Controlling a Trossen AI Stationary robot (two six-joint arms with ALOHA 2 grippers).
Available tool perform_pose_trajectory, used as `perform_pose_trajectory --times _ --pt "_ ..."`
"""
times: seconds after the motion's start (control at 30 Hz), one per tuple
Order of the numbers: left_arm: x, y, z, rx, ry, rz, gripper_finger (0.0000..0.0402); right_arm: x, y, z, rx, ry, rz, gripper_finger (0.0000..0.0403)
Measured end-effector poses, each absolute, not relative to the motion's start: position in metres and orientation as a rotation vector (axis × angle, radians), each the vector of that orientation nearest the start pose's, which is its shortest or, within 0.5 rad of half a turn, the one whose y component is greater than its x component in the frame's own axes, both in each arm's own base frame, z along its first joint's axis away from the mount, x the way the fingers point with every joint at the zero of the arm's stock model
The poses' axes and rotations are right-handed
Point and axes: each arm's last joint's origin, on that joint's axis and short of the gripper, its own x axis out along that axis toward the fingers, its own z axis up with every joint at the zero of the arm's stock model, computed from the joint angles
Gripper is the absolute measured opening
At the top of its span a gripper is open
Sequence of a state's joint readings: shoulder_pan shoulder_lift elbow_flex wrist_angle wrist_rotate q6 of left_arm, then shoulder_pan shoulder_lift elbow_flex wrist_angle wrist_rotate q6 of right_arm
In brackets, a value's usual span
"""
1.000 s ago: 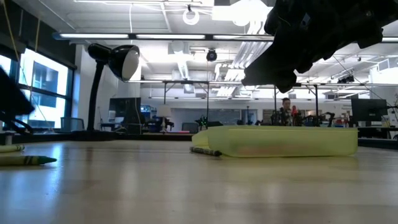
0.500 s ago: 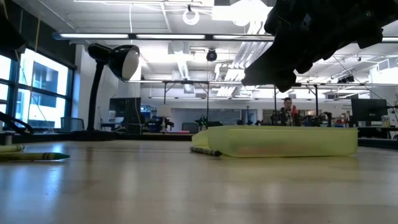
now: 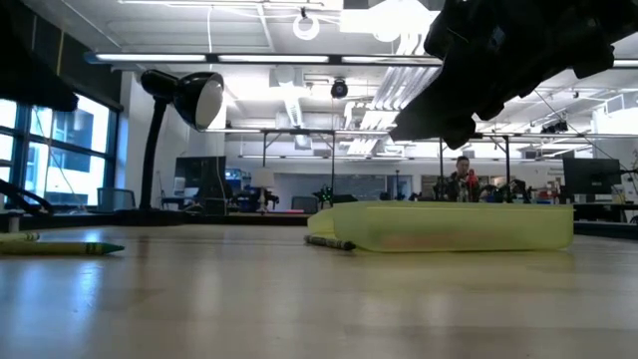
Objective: Pick & place school supplies into a supply box
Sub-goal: Put the green crayon into the yellow supply box
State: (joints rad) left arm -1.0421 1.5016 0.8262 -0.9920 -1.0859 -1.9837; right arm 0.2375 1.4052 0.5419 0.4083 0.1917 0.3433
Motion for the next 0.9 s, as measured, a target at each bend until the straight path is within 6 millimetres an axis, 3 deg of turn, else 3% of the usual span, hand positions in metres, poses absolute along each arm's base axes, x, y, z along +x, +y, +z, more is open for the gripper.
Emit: perform_pose_trajectory --times 0.17,0.43,0.7,0.9 --pt "0.128 -0.167 0.152 -0.535 0.368 0.505 0.0101 0.261 0.058 0.174 0.230 0.447 -0.030 0.0107" --pt "0.126 -0.159 0.133 -0.476 0.430 0.451 0.0101 0.261 0.058 0.174 0.230 0.447 -0.030 0.0107" --pt "0.147 -0.133 0.116 -0.601 0.523 0.557 0.0101 0.262 0.057 0.174 0.230 0.446 -0.033 0.0107" --pt "0.163 -0.136 0.122 -0.604 0.497 0.470 0.0101 0.262 0.057 0.174 0.231 0.448 -0.028 0.0107"
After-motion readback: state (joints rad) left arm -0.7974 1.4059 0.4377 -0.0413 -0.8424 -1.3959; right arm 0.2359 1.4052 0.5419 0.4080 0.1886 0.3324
